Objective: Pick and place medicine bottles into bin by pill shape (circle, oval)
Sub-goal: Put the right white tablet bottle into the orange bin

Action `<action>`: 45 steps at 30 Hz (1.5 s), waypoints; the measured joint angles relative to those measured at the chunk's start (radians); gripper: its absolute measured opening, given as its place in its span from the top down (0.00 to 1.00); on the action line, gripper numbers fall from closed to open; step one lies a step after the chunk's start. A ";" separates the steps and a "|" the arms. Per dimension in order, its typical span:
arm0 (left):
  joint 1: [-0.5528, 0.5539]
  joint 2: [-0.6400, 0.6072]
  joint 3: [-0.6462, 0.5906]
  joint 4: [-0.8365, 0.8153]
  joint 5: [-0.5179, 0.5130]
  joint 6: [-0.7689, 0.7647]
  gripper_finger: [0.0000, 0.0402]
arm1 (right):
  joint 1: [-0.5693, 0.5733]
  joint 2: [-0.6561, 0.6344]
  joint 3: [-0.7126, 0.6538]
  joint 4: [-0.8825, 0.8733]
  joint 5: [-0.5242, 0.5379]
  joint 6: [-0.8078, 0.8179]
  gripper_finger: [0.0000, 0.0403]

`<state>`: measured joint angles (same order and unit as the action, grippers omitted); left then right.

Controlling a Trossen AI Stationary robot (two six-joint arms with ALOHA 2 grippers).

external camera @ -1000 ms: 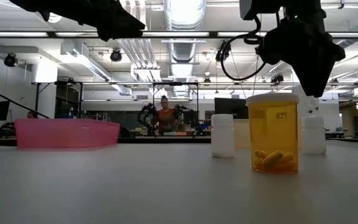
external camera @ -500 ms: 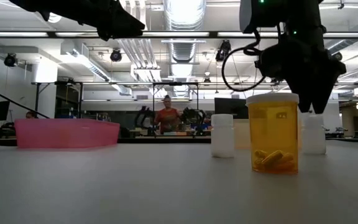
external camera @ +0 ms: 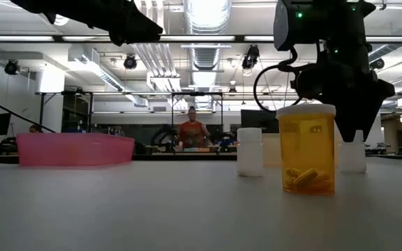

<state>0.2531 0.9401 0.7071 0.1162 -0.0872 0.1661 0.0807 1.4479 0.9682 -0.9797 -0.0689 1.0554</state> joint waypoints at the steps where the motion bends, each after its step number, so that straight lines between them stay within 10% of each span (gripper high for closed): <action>1: 0.000 0.000 0.000 0.000 0.000 0.000 0.44 | 0.000 0.000 -0.001 0.001 0.000 0.000 0.56; 19: 0.000 0.000 -0.008 0.001 0.000 0.002 0.44 | 0.000 -0.108 0.041 0.106 0.000 -0.172 0.65; 32: 0.000 0.000 -0.010 0.008 0.000 0.006 0.44 | 0.000 -0.372 -0.094 0.863 -0.003 -0.616 0.66; 45: 0.000 0.018 -0.012 0.035 0.000 0.006 0.44 | -0.042 -0.286 -0.237 1.727 -0.294 -0.779 0.66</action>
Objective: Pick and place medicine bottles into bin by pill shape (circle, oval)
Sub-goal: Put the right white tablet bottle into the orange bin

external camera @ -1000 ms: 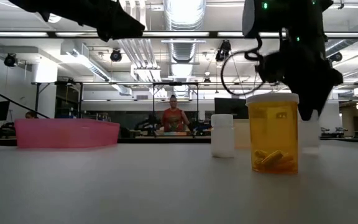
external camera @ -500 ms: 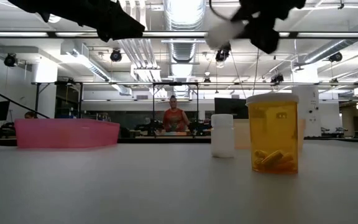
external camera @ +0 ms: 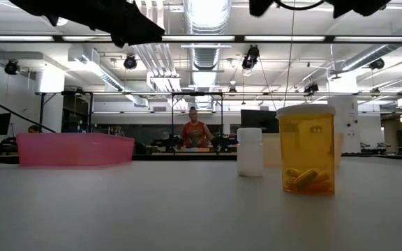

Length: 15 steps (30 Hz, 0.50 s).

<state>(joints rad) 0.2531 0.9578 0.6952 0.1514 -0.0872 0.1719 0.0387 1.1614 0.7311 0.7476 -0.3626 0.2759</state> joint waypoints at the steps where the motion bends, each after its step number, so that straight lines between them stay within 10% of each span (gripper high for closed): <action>1: 0.000 0.004 0.000 -0.002 0.000 0.000 0.44 | 0.000 0.011 0.000 0.045 -0.024 0.006 0.66; 15: 0.000 0.044 0.000 0.029 0.000 0.020 0.44 | 0.002 0.115 0.012 0.360 -0.203 0.083 0.66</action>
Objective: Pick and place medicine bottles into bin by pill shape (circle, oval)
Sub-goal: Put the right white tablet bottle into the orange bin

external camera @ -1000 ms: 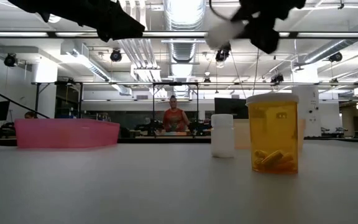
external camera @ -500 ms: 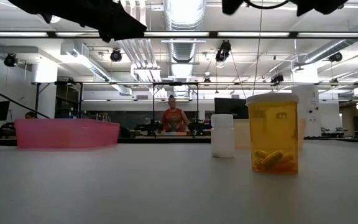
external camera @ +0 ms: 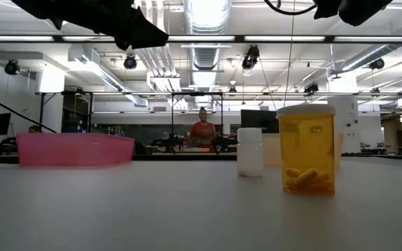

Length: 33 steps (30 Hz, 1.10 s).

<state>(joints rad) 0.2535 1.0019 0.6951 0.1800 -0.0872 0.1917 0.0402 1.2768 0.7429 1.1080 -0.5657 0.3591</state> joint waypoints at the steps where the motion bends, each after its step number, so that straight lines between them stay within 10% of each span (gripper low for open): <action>1: 0.000 0.000 0.000 0.001 0.000 0.000 0.44 | 0.000 0.002 0.002 0.000 0.000 0.002 0.66; 8: 0.000 -0.001 0.000 0.002 0.000 0.000 0.44 | 0.001 -0.001 0.013 -0.002 0.054 0.057 0.66; 18: 0.000 -0.001 0.000 0.003 0.000 0.000 0.44 | -0.004 -0.054 0.065 -0.319 0.636 0.292 0.66; 33: 0.000 -0.002 0.000 0.003 0.000 0.001 0.44 | -0.004 -0.054 0.127 -0.146 0.566 0.390 0.66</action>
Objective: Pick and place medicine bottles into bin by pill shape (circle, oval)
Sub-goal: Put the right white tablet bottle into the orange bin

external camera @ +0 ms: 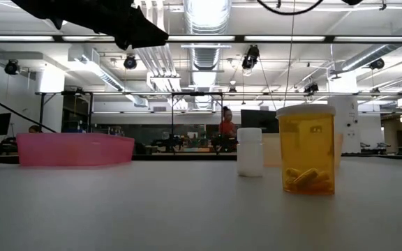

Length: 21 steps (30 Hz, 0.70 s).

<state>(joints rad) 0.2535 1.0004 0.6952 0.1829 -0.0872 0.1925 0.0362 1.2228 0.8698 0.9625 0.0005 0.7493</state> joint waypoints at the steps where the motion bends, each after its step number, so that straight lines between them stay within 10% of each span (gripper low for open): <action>1: 0.000 0.000 0.000 0.000 0.000 0.002 0.44 | 0.005 0.000 0.004 0.025 -0.012 -0.007 0.66; 21: 0.000 0.000 0.001 0.001 0.000 0.008 0.44 | 0.084 0.003 0.094 0.034 -0.117 -0.186 0.66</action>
<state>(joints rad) 0.2539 1.0000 0.6958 0.1837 -0.0872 0.2005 0.1200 1.2255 0.9638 0.9968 -0.1162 0.5636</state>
